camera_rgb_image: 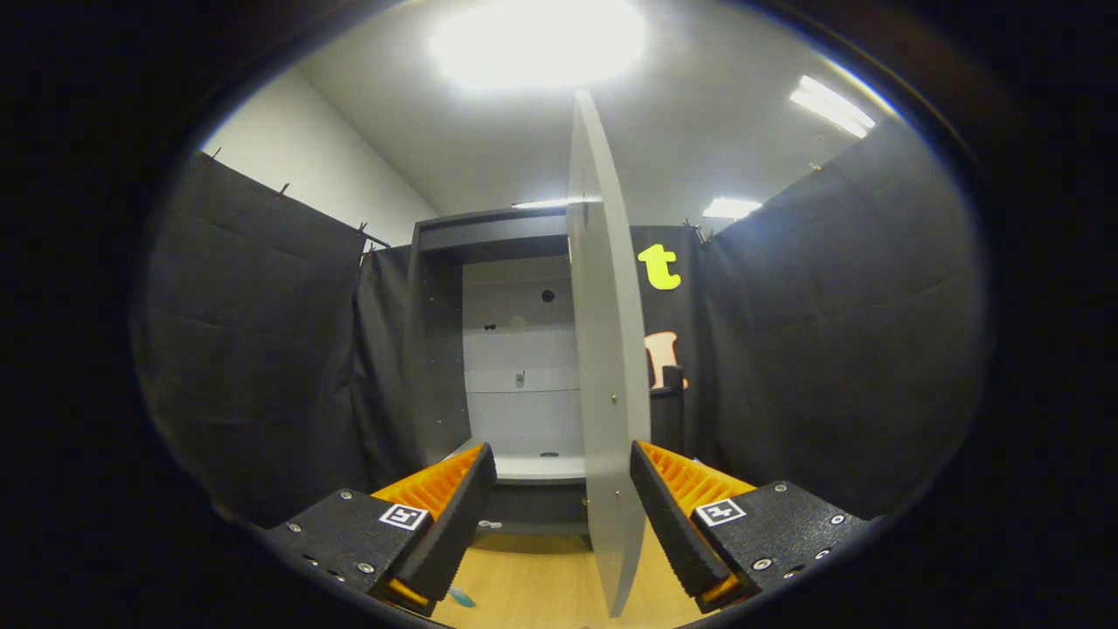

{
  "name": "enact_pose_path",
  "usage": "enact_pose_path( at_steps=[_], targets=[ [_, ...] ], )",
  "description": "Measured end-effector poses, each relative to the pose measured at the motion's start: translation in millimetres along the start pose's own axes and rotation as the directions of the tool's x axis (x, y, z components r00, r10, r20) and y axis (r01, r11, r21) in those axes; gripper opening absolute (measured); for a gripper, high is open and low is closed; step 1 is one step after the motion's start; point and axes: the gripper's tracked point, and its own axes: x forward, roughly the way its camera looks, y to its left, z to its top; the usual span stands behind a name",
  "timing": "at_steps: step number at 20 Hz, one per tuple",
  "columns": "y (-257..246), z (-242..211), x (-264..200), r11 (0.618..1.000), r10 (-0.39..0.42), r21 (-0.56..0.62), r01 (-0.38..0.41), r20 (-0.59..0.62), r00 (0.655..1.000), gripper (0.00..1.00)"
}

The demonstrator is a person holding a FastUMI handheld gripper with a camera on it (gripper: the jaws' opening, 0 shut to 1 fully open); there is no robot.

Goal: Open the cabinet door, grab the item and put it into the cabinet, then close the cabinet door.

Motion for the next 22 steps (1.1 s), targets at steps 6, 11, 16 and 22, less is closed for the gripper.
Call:
enact_pose_path(
  at_steps=[6,11,16,22],
  targets=[
    [60,-68,13,0.994,0.081,0.077,-0.074,-0.091,0.993,0.95],
    [91,-130,28,0.991,0.099,0.102,-0.084,-0.153,0.983,0.94],
    [122,-195,38,0.991,0.117,0.086,-0.101,-0.212,0.97,0.95],
    [152,-281,50,0.991,0.129,0.072,-0.111,-0.328,0.936,0.95]
  ],
)
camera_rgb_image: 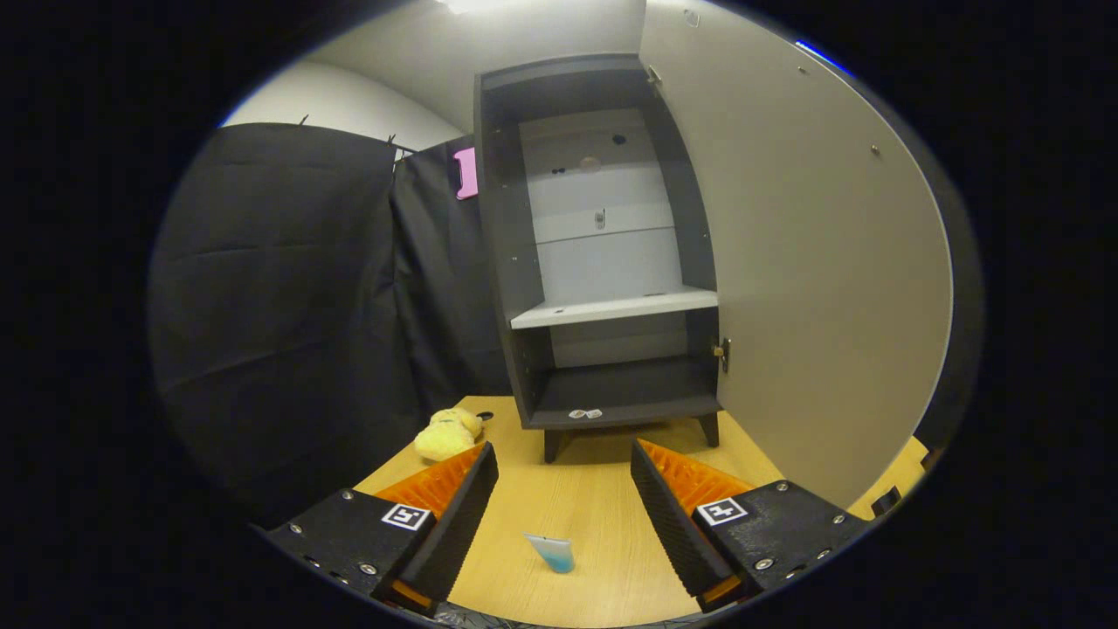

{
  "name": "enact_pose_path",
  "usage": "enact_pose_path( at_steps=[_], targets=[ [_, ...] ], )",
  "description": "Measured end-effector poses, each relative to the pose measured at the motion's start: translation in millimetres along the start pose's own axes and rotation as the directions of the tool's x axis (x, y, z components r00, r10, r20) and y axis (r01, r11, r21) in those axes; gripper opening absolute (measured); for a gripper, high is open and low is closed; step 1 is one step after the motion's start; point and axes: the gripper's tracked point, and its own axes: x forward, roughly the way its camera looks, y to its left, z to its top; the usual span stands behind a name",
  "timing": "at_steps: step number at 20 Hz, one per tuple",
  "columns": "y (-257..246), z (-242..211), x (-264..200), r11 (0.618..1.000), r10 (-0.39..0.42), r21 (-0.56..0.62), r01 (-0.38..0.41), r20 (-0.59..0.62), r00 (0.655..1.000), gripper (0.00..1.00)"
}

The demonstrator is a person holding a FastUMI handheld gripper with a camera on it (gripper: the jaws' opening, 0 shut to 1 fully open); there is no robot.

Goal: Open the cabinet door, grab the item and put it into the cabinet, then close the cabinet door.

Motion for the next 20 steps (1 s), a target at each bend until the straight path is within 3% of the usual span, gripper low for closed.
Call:
enact_pose_path(
  at_steps=[6,12,18,20],
  targets=[
    [12,-72,38,0.999,-0.012,-0.045,0.006,-0.136,0.991,0.95],
    [16,-145,63,0.999,-0.008,-0.047,-0.006,-0.31,0.951,0.94],
    [13,-195,76,0.999,-0.03,-0.039,0.015,-0.433,0.901,0.85],
    [7,-202,79,0.999,-0.039,-0.045,0.022,-0.441,0.897,0.75]
  ],
)
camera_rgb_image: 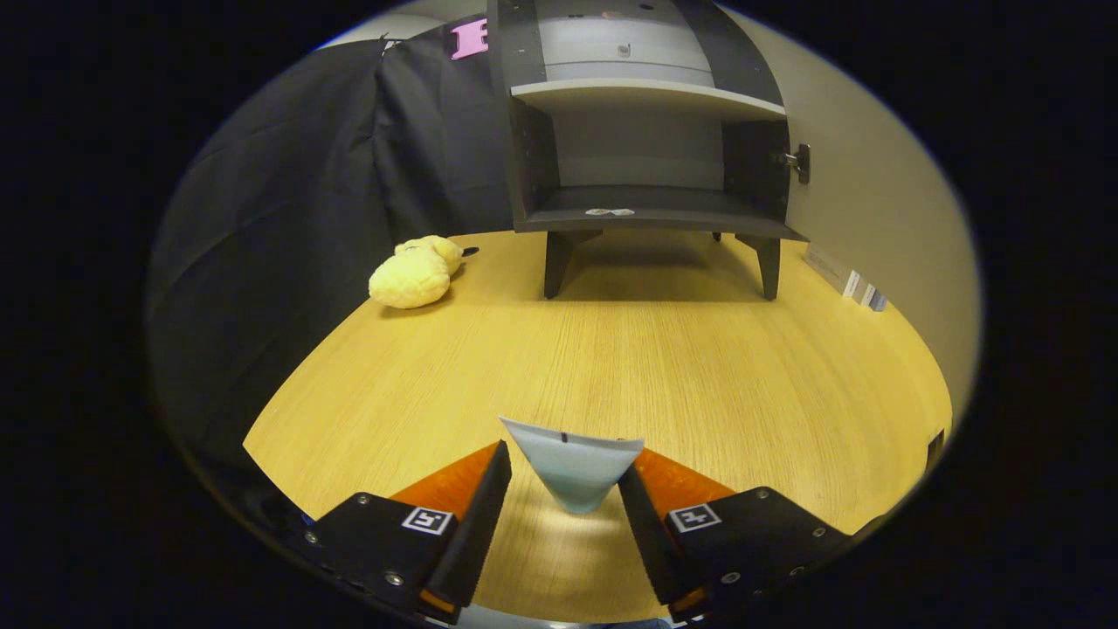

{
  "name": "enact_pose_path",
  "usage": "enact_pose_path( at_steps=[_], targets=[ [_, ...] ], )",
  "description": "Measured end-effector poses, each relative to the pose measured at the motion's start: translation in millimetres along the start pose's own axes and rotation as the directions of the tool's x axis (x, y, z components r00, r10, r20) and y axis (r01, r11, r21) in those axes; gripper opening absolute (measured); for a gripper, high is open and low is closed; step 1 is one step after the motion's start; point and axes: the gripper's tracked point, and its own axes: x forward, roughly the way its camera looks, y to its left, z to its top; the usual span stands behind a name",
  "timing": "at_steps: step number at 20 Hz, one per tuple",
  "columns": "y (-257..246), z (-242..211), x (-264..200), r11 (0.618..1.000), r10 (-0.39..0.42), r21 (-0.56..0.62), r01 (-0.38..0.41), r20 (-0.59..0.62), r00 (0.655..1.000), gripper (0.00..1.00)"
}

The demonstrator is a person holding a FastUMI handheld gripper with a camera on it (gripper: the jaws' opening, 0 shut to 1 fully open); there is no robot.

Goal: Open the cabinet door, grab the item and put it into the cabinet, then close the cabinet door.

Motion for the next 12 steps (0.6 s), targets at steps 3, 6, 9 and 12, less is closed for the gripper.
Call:
enact_pose_path(
  at_steps=[3,6,9,12],
  targets=[
    [1,3,-2,0.999,0.023,-0.033,-0.023,-0.001,1.0,0.5],
    [-1,29,-10,0.998,0.038,-0.047,-0.036,0.035,0.999,0.5],
    [-4,65,-18,0.997,0.051,-0.063,-0.046,0.075,0.996,0.49],
    [-11,110,-29,0.996,0.052,-0.074,-0.043,0.127,0.991,0.49]
  ],
)
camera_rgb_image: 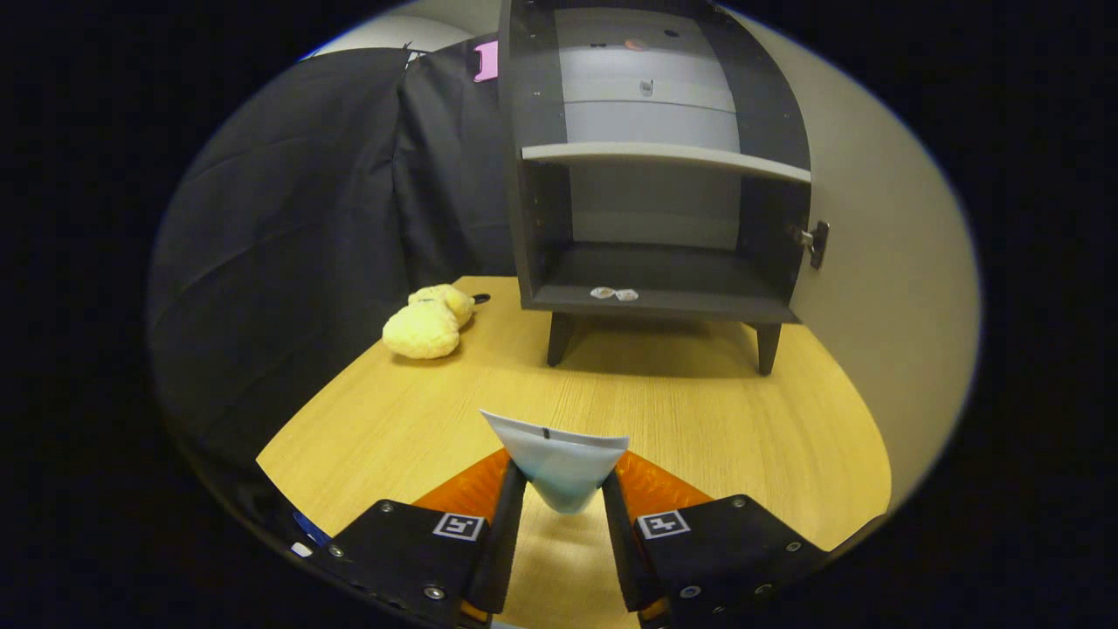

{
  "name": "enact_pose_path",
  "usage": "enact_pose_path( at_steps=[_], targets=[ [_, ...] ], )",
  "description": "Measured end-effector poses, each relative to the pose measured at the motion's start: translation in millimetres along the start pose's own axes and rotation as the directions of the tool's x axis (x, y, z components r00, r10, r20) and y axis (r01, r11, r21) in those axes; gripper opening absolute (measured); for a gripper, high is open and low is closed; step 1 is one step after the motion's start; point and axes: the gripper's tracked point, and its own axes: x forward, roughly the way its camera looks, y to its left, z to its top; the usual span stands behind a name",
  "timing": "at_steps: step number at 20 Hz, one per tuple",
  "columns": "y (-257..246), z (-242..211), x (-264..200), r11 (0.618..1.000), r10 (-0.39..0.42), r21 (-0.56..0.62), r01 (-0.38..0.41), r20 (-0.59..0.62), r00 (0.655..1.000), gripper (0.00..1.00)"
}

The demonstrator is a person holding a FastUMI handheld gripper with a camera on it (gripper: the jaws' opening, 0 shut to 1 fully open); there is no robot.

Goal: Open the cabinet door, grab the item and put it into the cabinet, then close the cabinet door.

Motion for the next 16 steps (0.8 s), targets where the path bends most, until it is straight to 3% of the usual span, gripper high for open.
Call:
enact_pose_path(
  at_steps=[16],
  targets=[
    [-51,278,14,0.998,-0.009,0.057,-0.005,0.241,0.97,0.49]
  ],
)
